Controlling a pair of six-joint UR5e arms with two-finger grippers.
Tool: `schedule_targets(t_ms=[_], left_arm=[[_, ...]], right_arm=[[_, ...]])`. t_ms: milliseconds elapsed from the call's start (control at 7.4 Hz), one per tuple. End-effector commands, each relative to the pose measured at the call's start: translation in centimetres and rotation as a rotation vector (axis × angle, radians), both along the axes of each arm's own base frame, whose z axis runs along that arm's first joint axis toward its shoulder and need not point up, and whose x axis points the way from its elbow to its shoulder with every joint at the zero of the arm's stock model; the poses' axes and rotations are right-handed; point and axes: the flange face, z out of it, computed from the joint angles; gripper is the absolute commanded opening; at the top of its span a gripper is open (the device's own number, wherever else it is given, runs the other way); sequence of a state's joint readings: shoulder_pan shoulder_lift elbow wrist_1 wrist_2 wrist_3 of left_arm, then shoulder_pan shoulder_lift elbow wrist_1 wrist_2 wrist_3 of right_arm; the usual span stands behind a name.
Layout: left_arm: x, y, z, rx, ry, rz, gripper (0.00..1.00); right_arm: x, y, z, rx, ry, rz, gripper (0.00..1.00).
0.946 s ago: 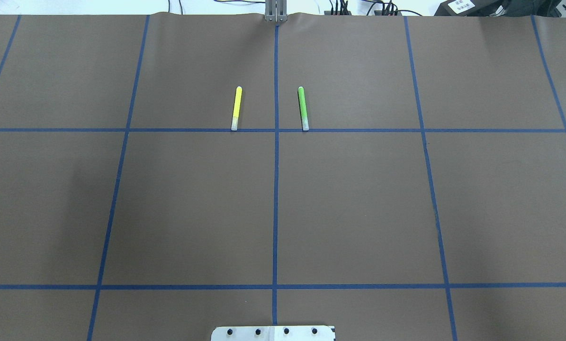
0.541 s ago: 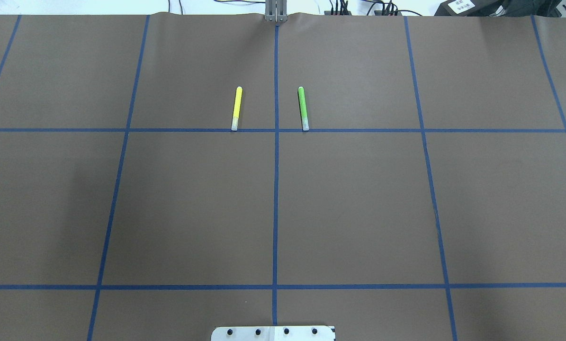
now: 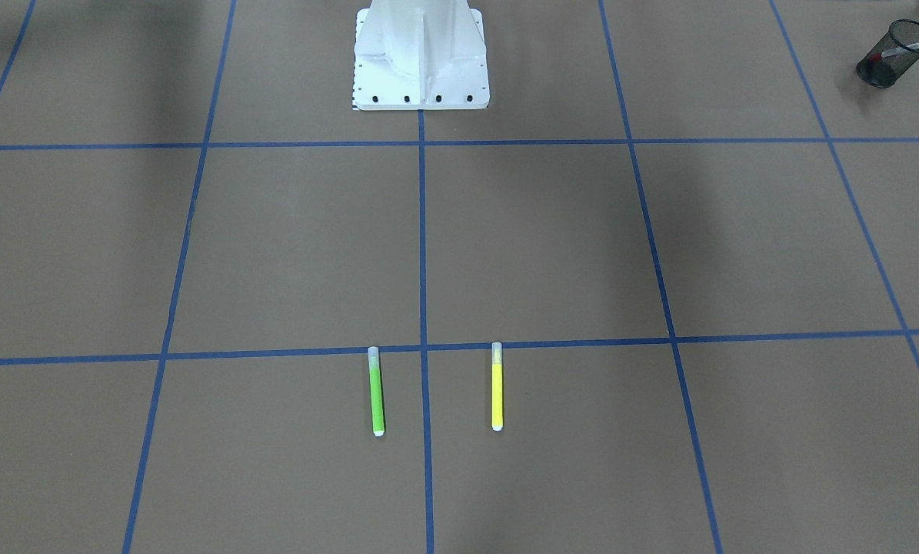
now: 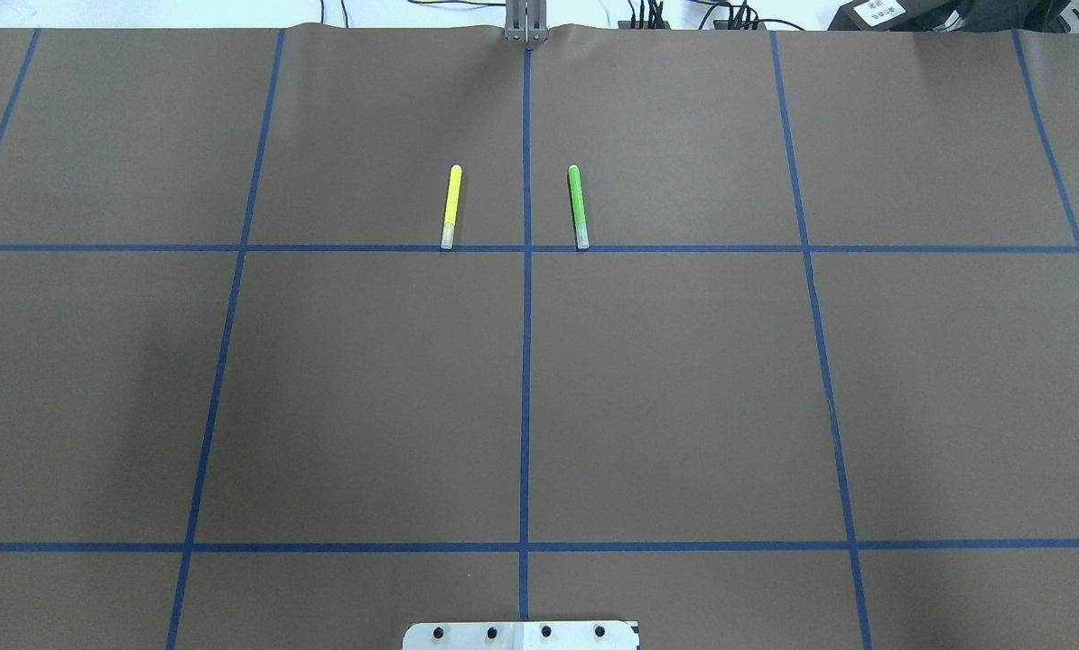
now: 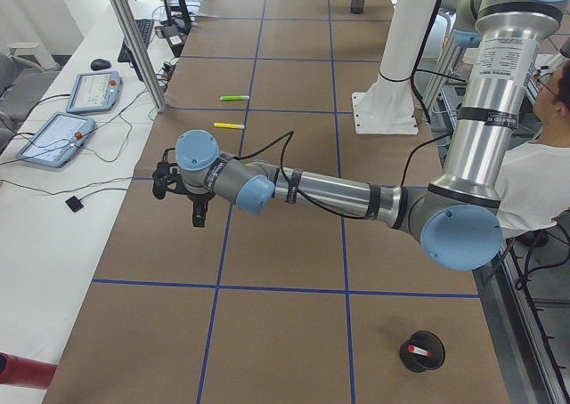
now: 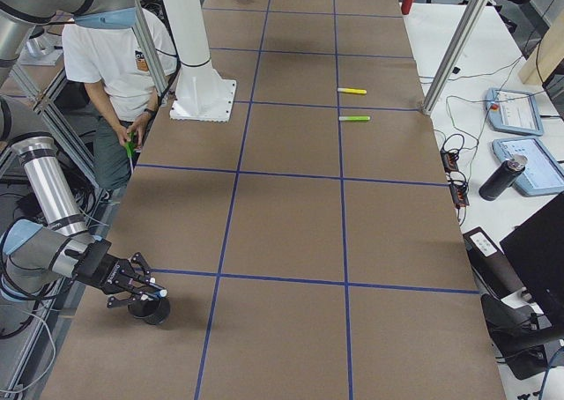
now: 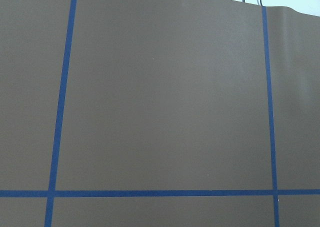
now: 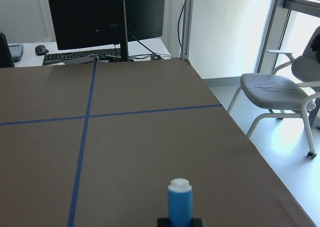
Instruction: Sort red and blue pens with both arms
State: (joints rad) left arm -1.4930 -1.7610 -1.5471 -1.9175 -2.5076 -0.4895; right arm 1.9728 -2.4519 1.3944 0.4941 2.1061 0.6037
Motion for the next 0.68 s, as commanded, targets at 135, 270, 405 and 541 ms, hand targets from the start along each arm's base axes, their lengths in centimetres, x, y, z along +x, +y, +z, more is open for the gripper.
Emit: schedule_targets(t_ms=[135, 270, 405, 541], left_arm=[[-0.3, 0.3, -0.1, 0.004, -0.001, -0.005, 0.98], [-0.3, 0.4, 0.0, 0.002, 0.001, -0.004, 0.98], [-0.3, 0.5, 0.0, 0.002, -0.001, -0.005, 0.98], [-0.3, 0.6, -0.2, 0.005, 0.001, -0.004, 0.98]], right_arm=[[-1.2, 2.0, 1.5, 0.07, -0.066, 0.026, 0.0], [-1.3, 1.9, 2.3, 0.078, -0.077, 0.008, 0.0], [-1.5, 1.6, 2.6, 0.084, -0.088, -0.018, 0.0], [-1.9, 2.0, 2.9, 0.079, -0.106, -0.045, 0.0]])
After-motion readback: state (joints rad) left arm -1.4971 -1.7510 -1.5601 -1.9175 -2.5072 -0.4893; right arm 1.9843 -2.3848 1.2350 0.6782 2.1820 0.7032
